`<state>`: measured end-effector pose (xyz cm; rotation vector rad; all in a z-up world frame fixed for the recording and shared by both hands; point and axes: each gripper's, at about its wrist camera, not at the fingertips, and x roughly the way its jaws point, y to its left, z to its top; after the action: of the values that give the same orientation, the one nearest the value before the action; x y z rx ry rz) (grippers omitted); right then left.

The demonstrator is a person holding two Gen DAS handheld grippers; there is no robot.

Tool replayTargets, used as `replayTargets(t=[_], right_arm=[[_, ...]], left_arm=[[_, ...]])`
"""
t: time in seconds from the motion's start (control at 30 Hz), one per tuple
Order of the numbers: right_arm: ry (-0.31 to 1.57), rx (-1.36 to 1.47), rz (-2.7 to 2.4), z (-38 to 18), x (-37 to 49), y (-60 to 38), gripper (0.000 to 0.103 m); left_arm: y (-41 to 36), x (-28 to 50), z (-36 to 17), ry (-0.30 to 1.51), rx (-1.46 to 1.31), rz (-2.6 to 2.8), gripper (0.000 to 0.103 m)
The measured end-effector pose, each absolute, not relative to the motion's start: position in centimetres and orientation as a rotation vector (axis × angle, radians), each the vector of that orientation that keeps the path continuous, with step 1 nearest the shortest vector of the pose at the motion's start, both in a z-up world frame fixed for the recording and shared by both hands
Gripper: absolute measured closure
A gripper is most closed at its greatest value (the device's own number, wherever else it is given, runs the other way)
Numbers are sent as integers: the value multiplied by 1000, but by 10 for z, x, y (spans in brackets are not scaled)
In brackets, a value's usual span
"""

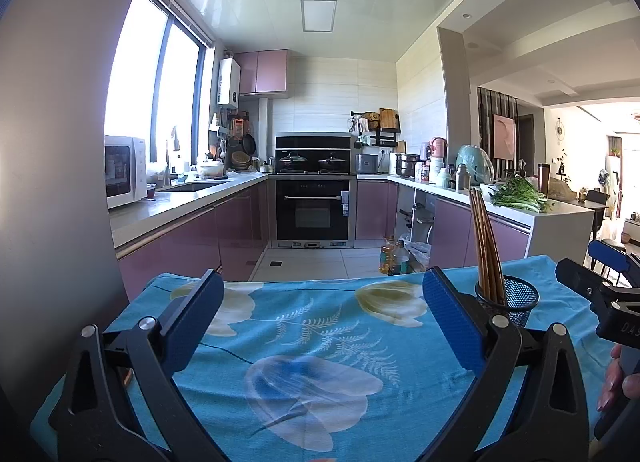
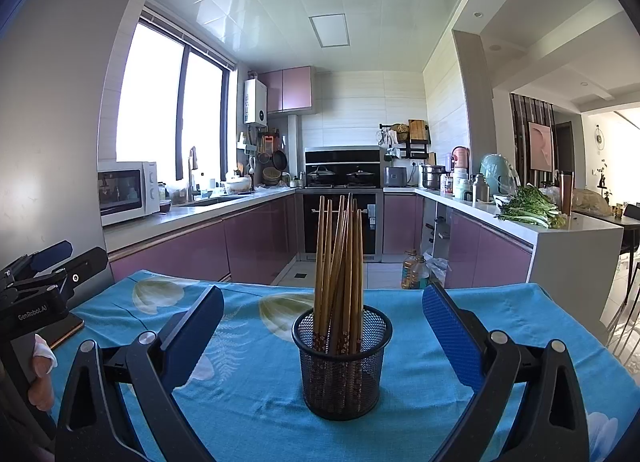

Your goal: Organize utensils

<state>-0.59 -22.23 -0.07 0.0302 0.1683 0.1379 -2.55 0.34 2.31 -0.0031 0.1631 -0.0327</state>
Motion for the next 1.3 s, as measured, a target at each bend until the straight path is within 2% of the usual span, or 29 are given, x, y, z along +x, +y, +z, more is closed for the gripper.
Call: replayTargets(t=[1.3], right_arm=[[167, 34, 132, 0, -9, -227, 7]], left_arm=[[-5, -29, 23, 171, 5, -45, 5]])
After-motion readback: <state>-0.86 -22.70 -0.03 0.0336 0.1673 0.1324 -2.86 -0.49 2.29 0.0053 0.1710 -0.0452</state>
